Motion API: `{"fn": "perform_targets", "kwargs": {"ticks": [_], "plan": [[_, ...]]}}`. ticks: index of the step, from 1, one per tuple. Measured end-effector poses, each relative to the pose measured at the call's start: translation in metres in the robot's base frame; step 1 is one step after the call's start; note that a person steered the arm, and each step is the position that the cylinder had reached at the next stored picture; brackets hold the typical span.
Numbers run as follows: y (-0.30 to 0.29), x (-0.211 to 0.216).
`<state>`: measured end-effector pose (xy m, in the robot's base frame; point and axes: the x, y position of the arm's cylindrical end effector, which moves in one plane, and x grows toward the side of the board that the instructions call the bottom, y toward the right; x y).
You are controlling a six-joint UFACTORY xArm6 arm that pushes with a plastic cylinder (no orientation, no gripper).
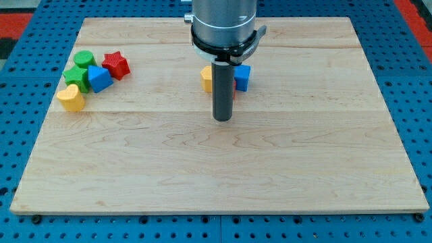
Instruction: Move blue cube to the top left of the board
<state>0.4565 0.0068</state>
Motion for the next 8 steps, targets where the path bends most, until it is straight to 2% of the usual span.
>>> {"fn": "perform_targets", "kwargs": {"ticks": [2, 3, 6, 8], "plan": [[0.008, 0.000], [0.034, -0.017], [0.030, -0.112], [0.072, -0.158]]}}
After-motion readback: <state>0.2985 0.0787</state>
